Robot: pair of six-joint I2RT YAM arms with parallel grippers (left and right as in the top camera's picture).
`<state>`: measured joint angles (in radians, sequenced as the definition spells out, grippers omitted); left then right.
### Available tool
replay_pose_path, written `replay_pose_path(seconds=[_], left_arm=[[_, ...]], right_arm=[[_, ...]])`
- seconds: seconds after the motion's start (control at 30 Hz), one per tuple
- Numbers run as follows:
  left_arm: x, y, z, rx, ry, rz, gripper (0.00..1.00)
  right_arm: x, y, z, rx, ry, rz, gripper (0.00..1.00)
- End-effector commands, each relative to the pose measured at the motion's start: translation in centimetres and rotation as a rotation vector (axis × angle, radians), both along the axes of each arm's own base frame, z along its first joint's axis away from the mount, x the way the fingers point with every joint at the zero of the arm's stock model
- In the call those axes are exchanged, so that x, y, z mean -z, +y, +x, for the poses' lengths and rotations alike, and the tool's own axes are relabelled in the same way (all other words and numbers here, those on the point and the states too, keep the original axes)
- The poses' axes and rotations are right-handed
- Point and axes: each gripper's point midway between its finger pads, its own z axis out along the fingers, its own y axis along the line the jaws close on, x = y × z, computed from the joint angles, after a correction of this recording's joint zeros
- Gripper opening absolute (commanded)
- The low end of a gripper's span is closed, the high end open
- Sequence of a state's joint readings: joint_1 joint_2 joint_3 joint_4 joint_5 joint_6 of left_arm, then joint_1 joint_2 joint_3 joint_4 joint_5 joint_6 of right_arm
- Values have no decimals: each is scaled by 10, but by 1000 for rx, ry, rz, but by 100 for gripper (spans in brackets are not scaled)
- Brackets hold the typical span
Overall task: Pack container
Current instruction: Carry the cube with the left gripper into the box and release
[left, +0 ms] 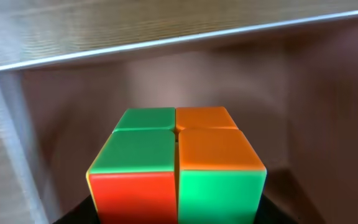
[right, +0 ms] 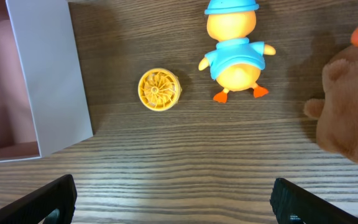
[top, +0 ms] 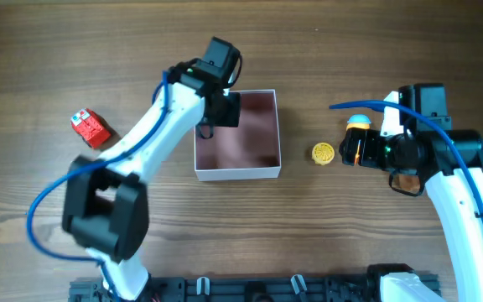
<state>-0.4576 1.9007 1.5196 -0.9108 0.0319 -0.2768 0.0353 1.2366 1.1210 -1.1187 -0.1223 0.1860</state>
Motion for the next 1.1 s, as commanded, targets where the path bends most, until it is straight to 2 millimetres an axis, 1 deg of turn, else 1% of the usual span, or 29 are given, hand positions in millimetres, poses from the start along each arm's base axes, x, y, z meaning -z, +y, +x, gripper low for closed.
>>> replay_pose_path(seconds=[0.0, 0.03, 0.07, 0.2, 0.23, 0.3, 0.37, 0.43, 0.47, 0.5, 0.57, 0.6, 0.63, 0.67, 0.73, 0.77, 0.8, 0.83, 0.87, 0.9, 0.93, 0.97, 1.0, 1.03, 1.07], left_arm=[[36, 17, 14, -71, 45, 40, 4], [42, 25, 15, -86, 55, 59, 4], [52, 38, 14, -130, 92, 78, 4], [56, 56, 7, -168, 137, 120, 4], [56, 56, 7, -167, 136, 124, 9], [56, 56, 7, -167, 135, 123, 14], [56, 56, 7, -166, 135, 123, 22], [56, 56, 8, -166, 134, 123, 41], [55, 56, 8, -166, 132, 122, 43], [50, 55, 9, -166, 121, 117, 52], [37, 54, 13, -167, 90, 102, 67], [26, 52, 16, -168, 64, 90, 68], [15, 51, 18, -168, 39, 78, 81], [4, 51, 19, -169, 15, 66, 85], [-11, 47, 16, -162, -5, 34, 84], [-17, 41, 14, -149, -6, 3, 82], [-22, 31, 11, -130, -8, -27, 79], [-25, 19, 7, -102, -11, -46, 74], [-25, 9, 4, -78, -10, -59, 71], [-23, -6, -1, -41, -11, -64, 58], [-22, -14, -3, -12, -15, -64, 48], [-19, -24, -5, 12, -19, -65, 27], [-15, -35, -6, 35, -24, -67, 10], [-11, -40, -6, 44, -29, -61, 4], [-4, -42, -4, 45, -31, -44, 4]], right_arm=[[-4, -5, 4, 3, -11, -26, 100], [-4, -5, 4, 3, -10, -26, 100], [-4, -5, 4, 3, -10, -26, 100], [-4, -5, 4, 3, -11, -26, 100], [-4, -5, 4, 3, -11, -26, 100], [-4, -5, 4, 3, -11, -26, 100], [-4, -5, 4, 2, -11, -26, 100], [-4, -5, 4, 3, -11, -26, 100], [-4, -5, 4, 2, -11, -26, 100], [-4, -5, 4, 2, -11, -26, 100], [-4, -5, 4, 3, -11, -26, 100], [-4, -5, 4, 3, -11, -26, 100], [-4, -5, 4, 2, -10, -26, 100], [-4, -5, 4, 2, -10, -26, 100], [-4, -5, 4, 3, -10, -26, 100], [-4, -5, 4, 3, -10, -26, 100], [-4, -5, 4, 3, -10, -26, 100], [-4, -5, 4, 3, -10, -26, 100], [-4, -5, 4, 3, -10, -26, 100], [-4, -5, 4, 3, -11, -26, 100], [-4, -5, 4, 3, -11, -26, 100], [-4, -5, 4, 2, -10, -26, 100], [-4, -5, 4, 3, -10, -26, 100], [-4, -5, 4, 2, -10, -26, 100], [-4, -5, 3, 3, -9, -26, 100]])
